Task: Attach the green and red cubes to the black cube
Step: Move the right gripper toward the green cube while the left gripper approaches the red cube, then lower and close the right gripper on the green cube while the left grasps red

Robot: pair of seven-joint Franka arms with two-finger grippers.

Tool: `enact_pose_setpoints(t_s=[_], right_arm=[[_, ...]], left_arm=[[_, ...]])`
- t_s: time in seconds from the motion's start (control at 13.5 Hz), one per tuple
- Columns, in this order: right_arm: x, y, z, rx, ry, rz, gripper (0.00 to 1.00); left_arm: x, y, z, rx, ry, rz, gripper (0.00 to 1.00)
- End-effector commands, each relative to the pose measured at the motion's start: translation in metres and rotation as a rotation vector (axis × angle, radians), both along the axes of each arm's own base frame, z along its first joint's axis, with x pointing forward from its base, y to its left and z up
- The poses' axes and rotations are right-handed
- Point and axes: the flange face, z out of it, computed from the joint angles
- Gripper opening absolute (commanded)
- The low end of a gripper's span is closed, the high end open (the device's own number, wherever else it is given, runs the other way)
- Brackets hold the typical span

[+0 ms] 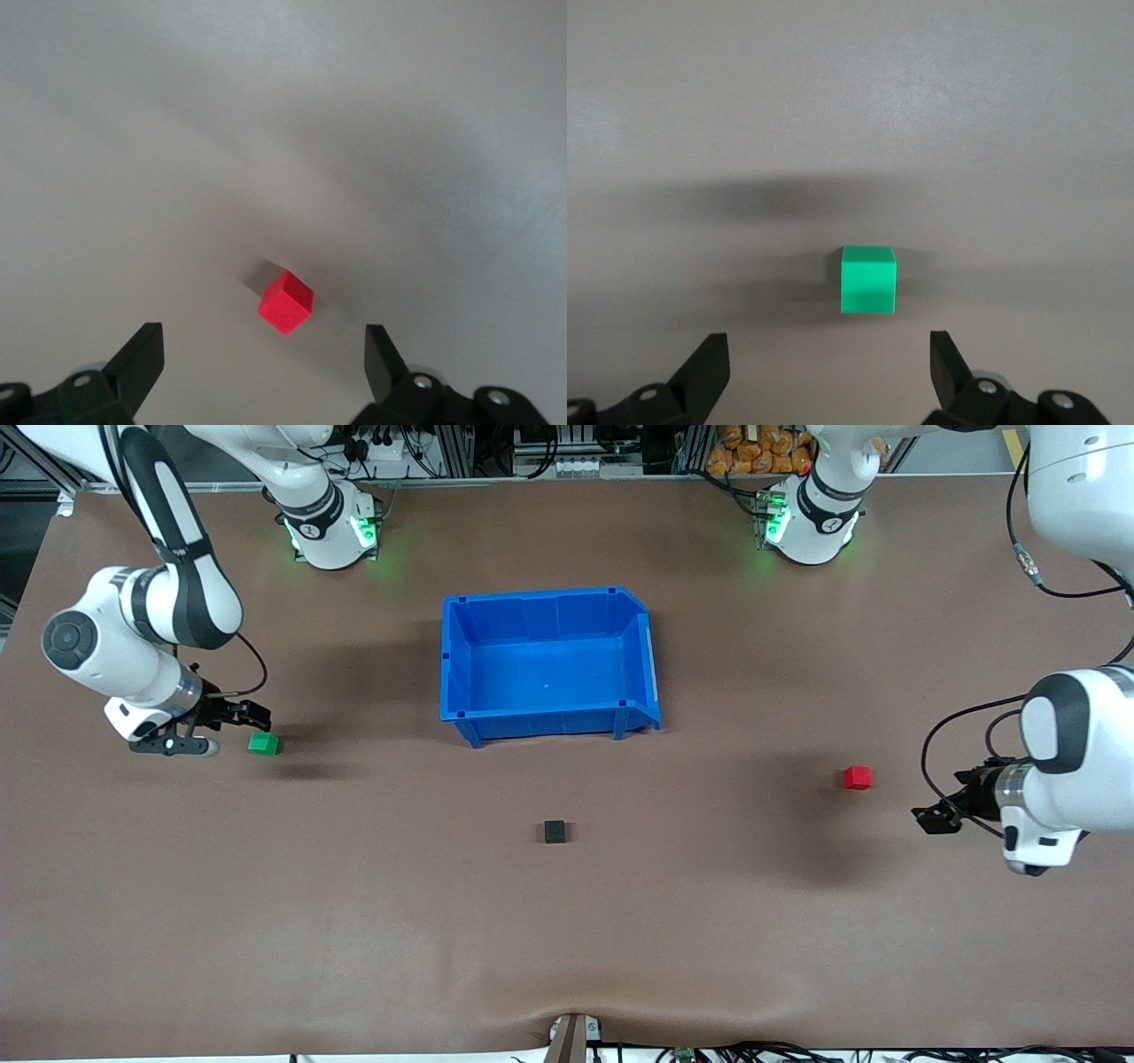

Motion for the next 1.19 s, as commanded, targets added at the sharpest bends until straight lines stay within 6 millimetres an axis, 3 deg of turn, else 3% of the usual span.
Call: enact_pose_setpoints(t_s=[0.0, 0.22, 0.3, 0.37, 0.44, 0.59, 0.74, 1.04, 1.11], right_arm=[[-0.001, -0.008, -0.021, 0.003, -0.007, 0.024, 1.00], [0.000, -0.015, -0.042, 0.003, -0.015, 0.053, 1.00], [-0.001, -0.015, -0.050, 0.003, -0.012, 0.053, 1.00], [-0.001, -0.015, -0.056, 0.003, -0.011, 0.053, 1.00], [-0.001, -0.015, -0.063, 0.002, -0.011, 0.053, 1.00], [-0.003, -0.017, -0.075, 0.002, -0.011, 0.048, 1.00], [-0.006, -0.019, -0.084, 0.005, 0.008, 0.044, 1.00], [-0.012, -0.019, -0.089, 0.007, 0.022, 0.041, 1.00], [-0.013, -0.019, -0.089, 0.008, 0.023, 0.041, 1.00]], left_arm=[[0.000, -0.028, -0.029, -0.030, 0.027, -0.192, 1.00], [0.001, -0.078, -0.033, -0.050, 0.027, -0.288, 0.94], [0.004, -0.084, -0.034, -0.046, 0.006, -0.298, 1.00], [0.004, -0.092, -0.041, -0.036, 0.007, -0.313, 1.00], [0.005, -0.093, -0.052, 0.013, 0.019, -0.353, 1.00], [0.002, -0.084, -0.054, 0.070, 0.037, -0.412, 1.00], [0.000, -0.078, -0.060, 0.064, 0.055, -0.407, 1.00], [-0.002, -0.080, -0.091, 0.002, 0.079, -0.415, 1.00], [-0.003, -0.072, -0.100, -0.057, 0.088, -0.424, 1.00]])
